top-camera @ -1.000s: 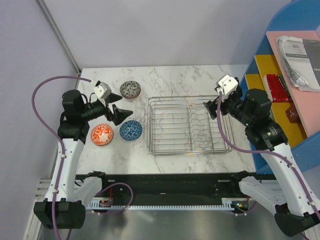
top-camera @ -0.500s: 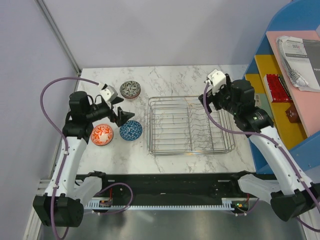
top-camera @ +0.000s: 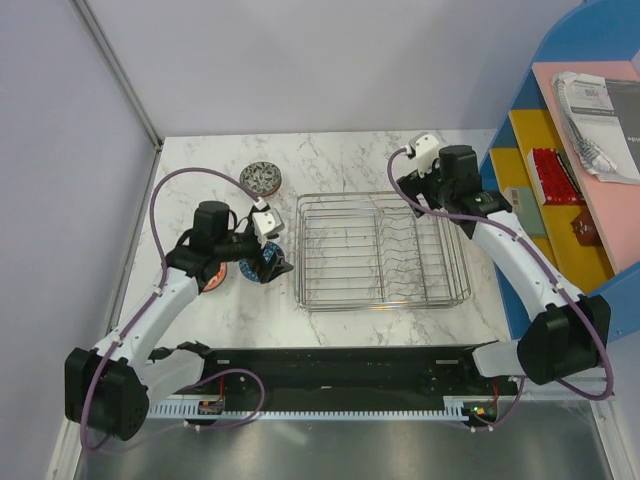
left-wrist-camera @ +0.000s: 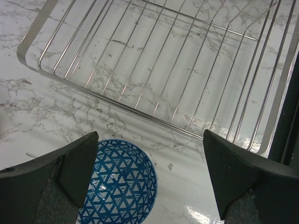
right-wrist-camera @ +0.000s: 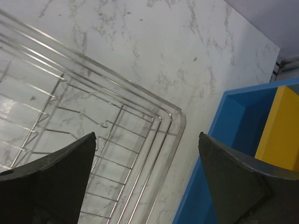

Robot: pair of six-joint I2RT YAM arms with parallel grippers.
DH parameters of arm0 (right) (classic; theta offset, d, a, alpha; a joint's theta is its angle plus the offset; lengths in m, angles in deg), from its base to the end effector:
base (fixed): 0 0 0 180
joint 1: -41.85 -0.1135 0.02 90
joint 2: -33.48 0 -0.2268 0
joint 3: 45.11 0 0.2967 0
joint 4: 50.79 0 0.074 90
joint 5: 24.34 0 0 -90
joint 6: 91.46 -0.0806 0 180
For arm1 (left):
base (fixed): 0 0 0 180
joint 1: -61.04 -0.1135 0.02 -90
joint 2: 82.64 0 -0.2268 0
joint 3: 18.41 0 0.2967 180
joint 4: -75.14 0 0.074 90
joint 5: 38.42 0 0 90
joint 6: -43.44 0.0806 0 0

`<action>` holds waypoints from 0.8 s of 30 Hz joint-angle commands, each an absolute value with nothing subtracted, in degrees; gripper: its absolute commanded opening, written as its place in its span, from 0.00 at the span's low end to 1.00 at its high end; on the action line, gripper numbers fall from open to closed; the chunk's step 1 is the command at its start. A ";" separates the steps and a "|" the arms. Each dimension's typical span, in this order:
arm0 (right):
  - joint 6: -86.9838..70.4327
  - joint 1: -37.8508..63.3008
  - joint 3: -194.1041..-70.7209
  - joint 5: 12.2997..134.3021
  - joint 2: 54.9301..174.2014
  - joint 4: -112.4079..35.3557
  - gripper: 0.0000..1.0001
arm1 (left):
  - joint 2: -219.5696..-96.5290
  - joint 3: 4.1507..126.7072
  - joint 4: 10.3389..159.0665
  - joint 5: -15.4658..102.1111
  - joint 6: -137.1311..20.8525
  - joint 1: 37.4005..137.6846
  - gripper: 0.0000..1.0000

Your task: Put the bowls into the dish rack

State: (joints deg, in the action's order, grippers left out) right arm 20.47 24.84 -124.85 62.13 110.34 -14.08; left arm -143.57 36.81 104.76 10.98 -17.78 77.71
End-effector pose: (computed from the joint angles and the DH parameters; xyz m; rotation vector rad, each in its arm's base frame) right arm 0.3773 0.1102 0.2633 -0.6871 2.0502 -0.1161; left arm 0.2870 -0.1407 0.2040 1.1535 1.7395 -0.6423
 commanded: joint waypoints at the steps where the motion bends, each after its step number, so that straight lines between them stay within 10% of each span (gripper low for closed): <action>1: 17.96 29.89 -129.37 58.28 115.55 -18.11 0.98 | -140.66 35.63 106.57 8.00 -12.11 79.14 1.00; 24: 18.31 36.58 -134.47 57.75 128.40 -19.52 0.98 | -140.65 31.41 110.63 21.00 -9.56 96.63 1.00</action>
